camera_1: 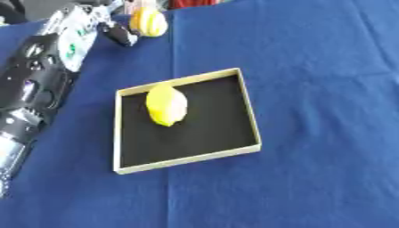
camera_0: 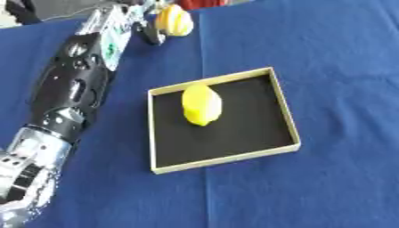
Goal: Pick up objects on the table and place them in the box.
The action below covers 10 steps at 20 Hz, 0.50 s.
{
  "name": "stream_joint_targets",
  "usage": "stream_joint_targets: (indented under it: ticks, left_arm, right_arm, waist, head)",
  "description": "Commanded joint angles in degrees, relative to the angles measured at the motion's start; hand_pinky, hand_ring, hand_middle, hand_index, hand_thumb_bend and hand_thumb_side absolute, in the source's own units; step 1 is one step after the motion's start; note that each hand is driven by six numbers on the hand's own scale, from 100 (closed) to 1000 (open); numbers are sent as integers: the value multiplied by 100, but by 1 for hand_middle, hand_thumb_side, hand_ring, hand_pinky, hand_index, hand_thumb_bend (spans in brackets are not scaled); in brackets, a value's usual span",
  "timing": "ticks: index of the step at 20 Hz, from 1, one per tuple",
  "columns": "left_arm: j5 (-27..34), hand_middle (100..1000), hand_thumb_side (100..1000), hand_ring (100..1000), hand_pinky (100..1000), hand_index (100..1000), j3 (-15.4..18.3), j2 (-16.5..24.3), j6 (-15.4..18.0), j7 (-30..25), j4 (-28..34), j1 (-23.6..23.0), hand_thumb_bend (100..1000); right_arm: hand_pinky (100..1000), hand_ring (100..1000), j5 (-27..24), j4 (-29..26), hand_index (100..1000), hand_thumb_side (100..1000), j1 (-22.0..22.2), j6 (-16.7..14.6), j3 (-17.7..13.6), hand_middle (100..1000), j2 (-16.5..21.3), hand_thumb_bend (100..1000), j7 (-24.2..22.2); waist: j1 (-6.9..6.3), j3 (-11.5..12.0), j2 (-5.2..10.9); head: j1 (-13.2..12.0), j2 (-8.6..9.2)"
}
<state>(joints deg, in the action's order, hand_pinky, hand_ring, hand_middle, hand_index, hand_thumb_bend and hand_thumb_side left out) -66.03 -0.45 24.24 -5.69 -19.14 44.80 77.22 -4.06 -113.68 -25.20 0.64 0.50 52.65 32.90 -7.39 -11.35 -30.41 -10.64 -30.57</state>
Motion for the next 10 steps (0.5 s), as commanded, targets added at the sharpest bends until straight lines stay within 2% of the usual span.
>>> stream_joint_targets:
  ticks: [1,10]
  left_arm:
    - [12,880,100,976,913,1000,68,198,-57,25,29,161,248]
    - [79,862,100,959,905,1000,105,218,-41,-83,-13,177,260]
  right_arm:
    - [795,887,43,-91,783,823,-60,13,-31,729,104,100,-2]
    - [795,888,67,-91,783,826,-103,18,-5,728,60,100,-5]
  waist:
    - [26,-22,114]
    - [-6,-104,-1]
  head:
    - [-56,111]
    - [-160,267]
